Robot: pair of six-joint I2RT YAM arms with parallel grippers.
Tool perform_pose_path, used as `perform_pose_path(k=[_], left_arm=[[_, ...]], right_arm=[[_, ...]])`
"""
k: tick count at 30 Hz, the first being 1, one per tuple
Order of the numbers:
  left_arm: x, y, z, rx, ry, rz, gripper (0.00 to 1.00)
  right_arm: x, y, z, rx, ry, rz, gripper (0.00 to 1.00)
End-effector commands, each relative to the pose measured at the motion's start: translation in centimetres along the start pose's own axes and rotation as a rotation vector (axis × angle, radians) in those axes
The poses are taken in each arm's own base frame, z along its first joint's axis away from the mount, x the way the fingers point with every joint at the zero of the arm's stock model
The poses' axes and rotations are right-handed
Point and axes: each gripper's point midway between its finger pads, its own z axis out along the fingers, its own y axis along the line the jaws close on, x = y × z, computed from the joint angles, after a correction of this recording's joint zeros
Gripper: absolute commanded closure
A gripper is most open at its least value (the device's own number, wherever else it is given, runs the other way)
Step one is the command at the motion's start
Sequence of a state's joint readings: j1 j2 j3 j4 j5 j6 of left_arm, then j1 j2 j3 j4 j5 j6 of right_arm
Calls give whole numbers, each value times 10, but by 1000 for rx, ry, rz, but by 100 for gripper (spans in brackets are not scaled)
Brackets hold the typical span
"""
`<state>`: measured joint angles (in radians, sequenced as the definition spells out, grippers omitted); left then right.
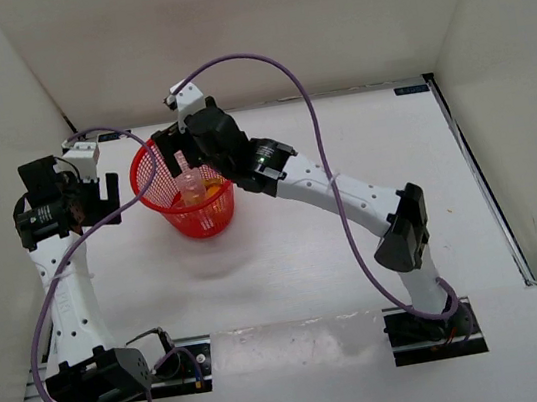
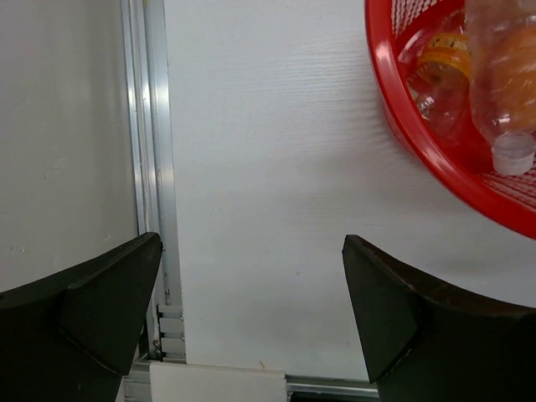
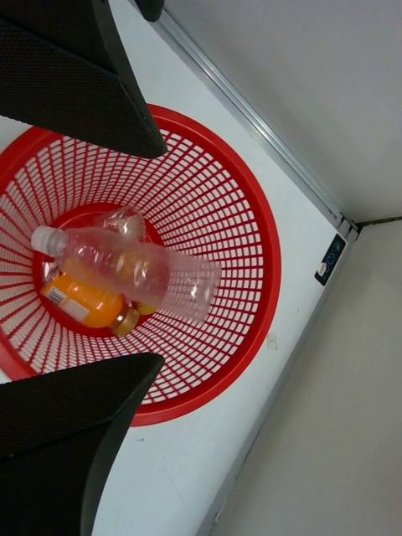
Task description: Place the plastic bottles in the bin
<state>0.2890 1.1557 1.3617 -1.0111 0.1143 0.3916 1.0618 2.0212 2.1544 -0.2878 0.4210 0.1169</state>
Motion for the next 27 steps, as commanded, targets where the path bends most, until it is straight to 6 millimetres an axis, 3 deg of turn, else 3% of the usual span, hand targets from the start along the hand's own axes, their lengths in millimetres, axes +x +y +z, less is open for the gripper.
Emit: perform_pose_path(k=[1,3,4,5,6,7,8,9,10,11,12,13,14,15,18,19,23,27], left_arm=[[-3,8,-8,-73,-46,-72,0],[0,13,-10,-116,-46,-97,0],[5,12,-12,-127,-42,-117,0],[7,14,-12,-142,-44,-130,0],[12,18,-13,-175,-31,-142,0],[20,18,-14,-194,-22,-167,0],[24,19,-15,-213,-16,-180,0],[27,24,-18,-252,-16,-194,0],[33,23,-21,-269,-19,-216,0],[37,23,-23,-283,-20,-233,0],[42,25,-26,-312,-20,-251,0],[46,25,-29,-325,-25,-280,0],[55,21,-31,-335,-29,-296,0],[62,20,-32,-343,-26,-309,0],[95,8,-19,-329,34,-281,0],[107,15,-21,-375,76,-275,0],[139,17,-19,-416,166,-190,0],[159,14,-24,-439,168,-152,0]], right_arm=[[-86,-29,-63,78,-154,85,0],[-95,-60,-97,182,-141,153,0],[-83,-66,-106,207,-102,164,0],[-81,-93,-134,255,-71,189,0],[-72,-102,-146,276,-48,260,0],[-76,-123,-176,292,-55,310,0],[-28,-132,-181,323,75,299,0],[-10,-139,-192,339,114,366,0],[-4,-156,-218,370,113,417,0],[43,-166,-224,428,214,420,0],[71,-175,-240,476,281,436,0],[80,-186,-261,519,267,515,0],[98,-191,-271,551,295,537,0],[138,-197,-283,605,380,533,0],[160,-206,-316,649,344,628,0],[179,-207,-321,666,375,625,0],[195,-210,-332,706,354,695,0],[214,-210,-343,782,402,766,0]])
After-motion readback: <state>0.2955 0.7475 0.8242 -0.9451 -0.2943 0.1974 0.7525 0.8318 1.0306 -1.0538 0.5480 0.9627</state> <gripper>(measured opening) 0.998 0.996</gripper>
